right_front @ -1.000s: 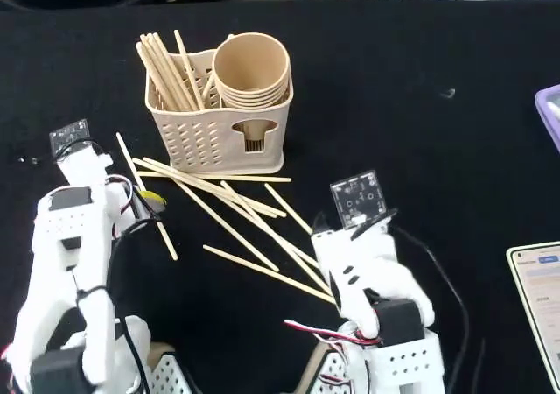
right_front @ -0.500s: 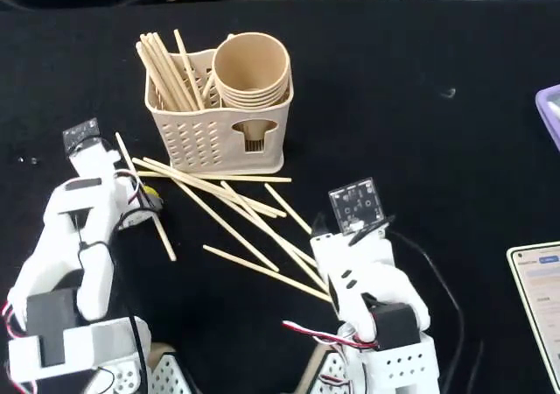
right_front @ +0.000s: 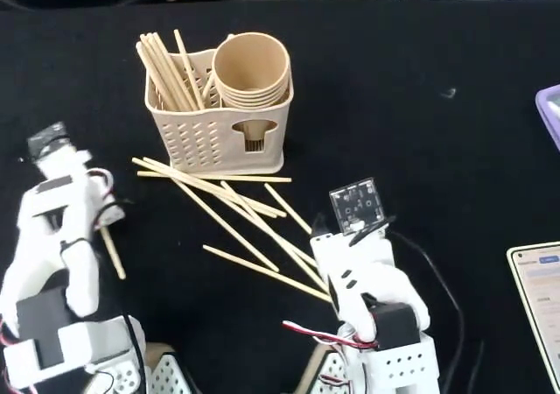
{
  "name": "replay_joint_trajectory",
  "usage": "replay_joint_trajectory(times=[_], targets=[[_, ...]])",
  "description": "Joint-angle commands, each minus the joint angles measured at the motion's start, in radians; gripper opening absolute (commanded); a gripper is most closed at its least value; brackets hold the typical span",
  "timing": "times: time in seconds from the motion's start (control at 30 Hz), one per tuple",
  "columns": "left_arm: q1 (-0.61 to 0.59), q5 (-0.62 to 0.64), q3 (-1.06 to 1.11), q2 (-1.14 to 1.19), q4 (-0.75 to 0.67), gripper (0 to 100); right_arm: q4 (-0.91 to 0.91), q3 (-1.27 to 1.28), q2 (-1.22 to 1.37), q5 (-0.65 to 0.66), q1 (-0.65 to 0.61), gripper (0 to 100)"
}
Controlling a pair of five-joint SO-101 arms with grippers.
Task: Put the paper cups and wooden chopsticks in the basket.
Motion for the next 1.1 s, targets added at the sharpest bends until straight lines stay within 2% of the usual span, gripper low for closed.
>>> replay_joint_trajectory(times=[0.0, 0.13, 0.3, 0.43, 0.5, 0.63, 0.77, 1.07], targets=[[-0.053, -0.126, -0.042, -0.103, 0.063, 3, -0.017, -0.002, -0.077, 0.006, 0.012, 12.4], [-0.048, -0.247, -0.094, -0.216, 0.126, 3, -0.017, -0.002, -0.079, 0.006, 0.012, 12.4], [-0.038, -0.244, -0.157, -0.387, 0.181, 3, -0.017, -0.002, -0.079, 0.006, 0.012, 12.4], [0.033, -0.242, -0.159, -0.543, 0.201, 3, -0.017, -0.002, -0.079, 0.006, 0.012, 12.4], [0.071, -0.213, -0.157, -0.608, 0.206, 3, -0.017, -0.002, -0.079, 0.006, 0.012, 12.4], [0.134, -0.077, -0.171, -0.743, 0.193, 3, -0.015, -0.002, -0.079, 0.006, 0.012, 12.4], [0.222, -0.015, -0.156, -0.861, 0.071, 3, -0.015, -0.002, -0.079, 0.006, 0.012, 12.4], [0.36, 0.074, 0.041, -1.023, -0.433, 3, -0.015, -0.002, -0.079, 0.006, 0.012, 12.4]])
